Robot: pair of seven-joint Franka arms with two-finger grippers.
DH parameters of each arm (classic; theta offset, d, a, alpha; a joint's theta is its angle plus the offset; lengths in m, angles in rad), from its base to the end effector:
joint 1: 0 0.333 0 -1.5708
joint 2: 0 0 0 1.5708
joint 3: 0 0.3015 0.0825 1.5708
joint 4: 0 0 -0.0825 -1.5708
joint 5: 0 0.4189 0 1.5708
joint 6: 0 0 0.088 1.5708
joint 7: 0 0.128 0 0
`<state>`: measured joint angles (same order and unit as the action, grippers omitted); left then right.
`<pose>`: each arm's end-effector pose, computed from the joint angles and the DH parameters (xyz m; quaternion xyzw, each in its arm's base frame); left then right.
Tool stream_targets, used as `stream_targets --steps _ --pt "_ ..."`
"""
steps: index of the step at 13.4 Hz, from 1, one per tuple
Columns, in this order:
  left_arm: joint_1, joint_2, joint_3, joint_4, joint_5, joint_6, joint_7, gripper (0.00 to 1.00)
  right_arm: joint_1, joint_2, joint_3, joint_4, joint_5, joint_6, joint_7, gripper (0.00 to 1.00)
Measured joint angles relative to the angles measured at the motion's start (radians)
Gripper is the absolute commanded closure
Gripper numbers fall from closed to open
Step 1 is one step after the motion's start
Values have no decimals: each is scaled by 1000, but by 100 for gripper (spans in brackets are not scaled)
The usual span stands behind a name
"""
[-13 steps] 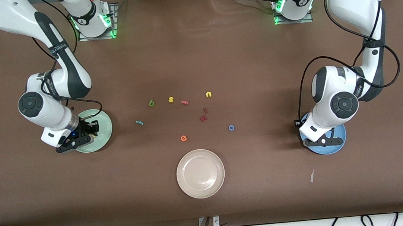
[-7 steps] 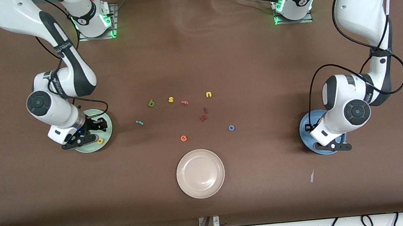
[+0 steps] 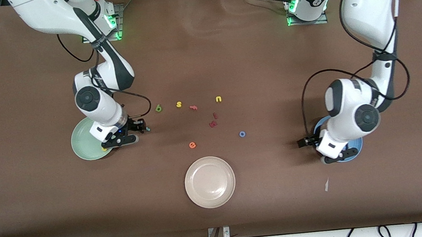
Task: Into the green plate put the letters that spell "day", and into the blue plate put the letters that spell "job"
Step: 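Grasp the y with the right gripper while the left gripper reaches the o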
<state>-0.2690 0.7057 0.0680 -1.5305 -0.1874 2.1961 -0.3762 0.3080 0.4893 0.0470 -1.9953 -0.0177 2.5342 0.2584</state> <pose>0.7047 -0.1588 0.1851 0.9892 0.1356 -0.0328 0.0452 0.5906 0.2194 0.1559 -0.9983 -0.0524 -0.0222 0.0131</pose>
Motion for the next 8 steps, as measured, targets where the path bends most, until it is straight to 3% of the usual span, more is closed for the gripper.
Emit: stream_targets --steps 5,8 --pt "-155 4 -1 15 1 -1 -300 0 29 31 0 2 0 20 15 35" --pt "-235 22 0 15 26 -1 -462 0 33 43 0 -6 0 45 15 42"
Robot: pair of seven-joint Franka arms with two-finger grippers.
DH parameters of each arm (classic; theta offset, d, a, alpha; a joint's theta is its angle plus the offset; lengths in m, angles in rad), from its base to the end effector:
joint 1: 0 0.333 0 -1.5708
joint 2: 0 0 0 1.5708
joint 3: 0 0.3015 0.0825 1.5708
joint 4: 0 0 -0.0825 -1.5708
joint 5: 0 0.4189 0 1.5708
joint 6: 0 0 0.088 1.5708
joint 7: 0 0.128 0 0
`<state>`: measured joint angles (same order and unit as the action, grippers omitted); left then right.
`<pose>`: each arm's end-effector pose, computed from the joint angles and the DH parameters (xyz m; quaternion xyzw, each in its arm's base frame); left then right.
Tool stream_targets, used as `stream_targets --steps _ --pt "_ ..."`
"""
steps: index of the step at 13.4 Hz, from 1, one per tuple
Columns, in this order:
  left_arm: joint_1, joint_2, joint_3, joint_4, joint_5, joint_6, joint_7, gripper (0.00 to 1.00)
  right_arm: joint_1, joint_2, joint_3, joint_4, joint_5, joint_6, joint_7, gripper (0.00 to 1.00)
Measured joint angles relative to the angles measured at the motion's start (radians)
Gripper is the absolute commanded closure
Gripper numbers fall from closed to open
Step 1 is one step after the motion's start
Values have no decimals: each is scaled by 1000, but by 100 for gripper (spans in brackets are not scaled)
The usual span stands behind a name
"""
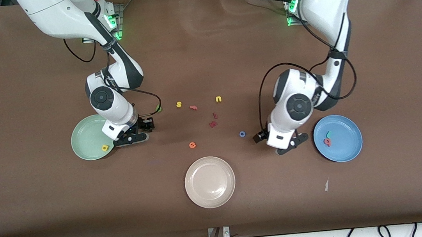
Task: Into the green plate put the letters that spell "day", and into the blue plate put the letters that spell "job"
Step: 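Grasp the y with the right gripper while the left gripper reaches the o, then place the y in the green plate while the left gripper grasps the o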
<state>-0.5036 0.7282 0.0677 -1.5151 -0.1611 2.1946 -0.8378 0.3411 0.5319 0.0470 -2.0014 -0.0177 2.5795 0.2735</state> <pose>0.6500 -0.3179 0.1757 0.9699 0.2389 -0.0431 0.0197 0.5782 0.2373 0.1310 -0.9978 -0.0611 -0.0199 0.0142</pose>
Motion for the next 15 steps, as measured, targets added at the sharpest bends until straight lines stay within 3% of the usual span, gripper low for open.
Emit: stream_targets --steps 4,11,15 --pt "-53 32 1 2 5 5 -81 1 0 15 0 -14 0 26 0 46" --pt "-95 104 1 79 5 35 -146 4 0 21 0 -15 0 28 0 66" --pt "-110 139 1 97 5 63 -156 25 0 20 -1 -14 0 30 0 72"
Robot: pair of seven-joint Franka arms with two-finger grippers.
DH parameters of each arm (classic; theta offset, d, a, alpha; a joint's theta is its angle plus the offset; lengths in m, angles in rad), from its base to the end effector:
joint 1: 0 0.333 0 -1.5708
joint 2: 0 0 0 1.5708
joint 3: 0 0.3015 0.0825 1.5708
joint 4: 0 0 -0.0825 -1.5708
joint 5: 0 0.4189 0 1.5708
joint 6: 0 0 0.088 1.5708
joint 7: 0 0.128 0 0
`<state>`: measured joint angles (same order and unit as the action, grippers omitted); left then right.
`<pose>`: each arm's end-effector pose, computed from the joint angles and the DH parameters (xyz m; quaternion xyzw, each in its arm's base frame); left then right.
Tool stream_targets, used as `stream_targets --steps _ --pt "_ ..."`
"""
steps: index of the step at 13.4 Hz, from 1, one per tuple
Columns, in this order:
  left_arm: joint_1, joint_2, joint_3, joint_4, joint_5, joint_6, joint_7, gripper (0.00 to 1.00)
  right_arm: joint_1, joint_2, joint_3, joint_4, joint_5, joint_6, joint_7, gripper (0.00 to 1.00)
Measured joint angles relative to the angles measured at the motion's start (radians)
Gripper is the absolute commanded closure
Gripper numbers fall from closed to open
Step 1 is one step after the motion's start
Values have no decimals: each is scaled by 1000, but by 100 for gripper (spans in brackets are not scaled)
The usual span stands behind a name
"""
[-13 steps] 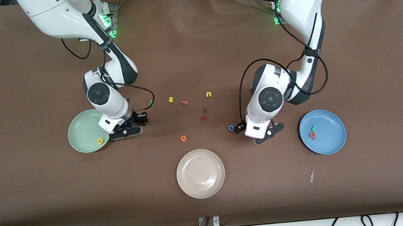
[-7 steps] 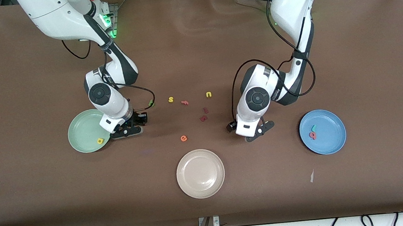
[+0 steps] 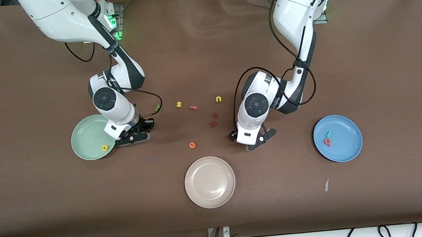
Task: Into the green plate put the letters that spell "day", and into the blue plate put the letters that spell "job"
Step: 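Place the y in the green plate while the left gripper grasps the o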
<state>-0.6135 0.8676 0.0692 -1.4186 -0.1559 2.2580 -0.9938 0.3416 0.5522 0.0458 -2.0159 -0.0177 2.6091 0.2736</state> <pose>0.6247 -0.3941 0.1233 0.9650 0.2600 -0.0320 0.0150 0.5720 0.2347 0.1154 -0.9979 -0.0607 -0.0174 0.0137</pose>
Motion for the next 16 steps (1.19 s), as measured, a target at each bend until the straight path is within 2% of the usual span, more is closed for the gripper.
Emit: stream_targets --steps 4,9,10,12,16 --pt "-2 3 0 6 0 0 0 39 0 0 -1 -1 0 0 0 68" --pt "-6 10 0 6 0 0 0 51 1 -12 -1 -20 0 1 0 70" --pt "-6 10 0 7 0 0 0 54 1 -13 -1 -22 -1 2 0 72" --pt "-6 10 0 8 0 0 0 63 1 -15 -1 -27 -2 10 -2 84" --pt "-9 11 0 13 31 0 0 80 1 -21 -3 -37 -3 14 -3 96"
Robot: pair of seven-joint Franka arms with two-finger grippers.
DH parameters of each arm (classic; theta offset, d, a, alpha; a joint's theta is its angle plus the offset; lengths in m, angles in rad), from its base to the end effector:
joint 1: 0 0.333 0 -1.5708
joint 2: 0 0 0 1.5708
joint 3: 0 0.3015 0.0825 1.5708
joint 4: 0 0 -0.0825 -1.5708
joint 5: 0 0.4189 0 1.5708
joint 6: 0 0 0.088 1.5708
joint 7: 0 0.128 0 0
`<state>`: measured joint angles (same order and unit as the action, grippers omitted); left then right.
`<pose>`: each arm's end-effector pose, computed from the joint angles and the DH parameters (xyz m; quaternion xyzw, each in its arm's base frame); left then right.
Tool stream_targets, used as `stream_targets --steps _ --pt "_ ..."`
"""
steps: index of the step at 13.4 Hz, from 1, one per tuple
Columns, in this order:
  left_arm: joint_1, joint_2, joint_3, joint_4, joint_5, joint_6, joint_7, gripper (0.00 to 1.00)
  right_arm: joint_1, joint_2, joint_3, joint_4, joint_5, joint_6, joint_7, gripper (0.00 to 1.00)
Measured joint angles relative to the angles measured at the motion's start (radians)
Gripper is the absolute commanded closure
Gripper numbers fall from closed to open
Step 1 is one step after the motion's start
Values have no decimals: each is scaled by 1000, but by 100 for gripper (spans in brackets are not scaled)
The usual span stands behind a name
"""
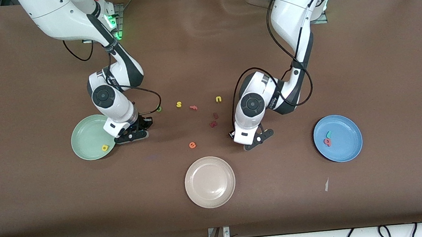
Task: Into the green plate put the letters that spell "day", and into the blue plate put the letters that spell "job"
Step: 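Place the y in the green plate while the left gripper grasps the o, then drop the blue o into the blue plate with the left gripper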
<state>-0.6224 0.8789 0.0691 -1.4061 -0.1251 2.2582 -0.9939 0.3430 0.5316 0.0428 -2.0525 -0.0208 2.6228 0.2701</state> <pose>0.6232 -0.3997 0.1206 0.9690 0.2458 -0.0233 0.0067 0.5633 0.2303 0.1150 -0.9978 -0.0636 -0.0169 0.0115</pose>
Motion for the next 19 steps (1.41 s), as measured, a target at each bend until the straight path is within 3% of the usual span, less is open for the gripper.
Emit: stream_targets --steps 4,7,10,12,15,16,19 --pt "-1 0 0 0 3 0 0 92 -6 -20 -4 0 0 -3 -44 98" --pt "-1 1 4 4 14 -1 9 91 -92 -79 -13 0 0 -58 -207 97" --pt "23 -12 41 40 61 -73 185 90 -185 -139 -30 -1 0 -124 -372 92" --pt "87 -56 51 51 69 -143 406 88 -206 -156 -48 -11 0 -161 -410 83" --pt "216 -133 51 28 71 -212 706 89 -211 -158 -51 -70 0 -155 -411 47" --pt "249 -155 50 3 71 -217 776 88 -211 -158 -51 -82 0 -151 -409 43" --pt "325 -212 48 -91 71 -216 925 88 -209 -159 -39 -85 1 -147 -345 43"
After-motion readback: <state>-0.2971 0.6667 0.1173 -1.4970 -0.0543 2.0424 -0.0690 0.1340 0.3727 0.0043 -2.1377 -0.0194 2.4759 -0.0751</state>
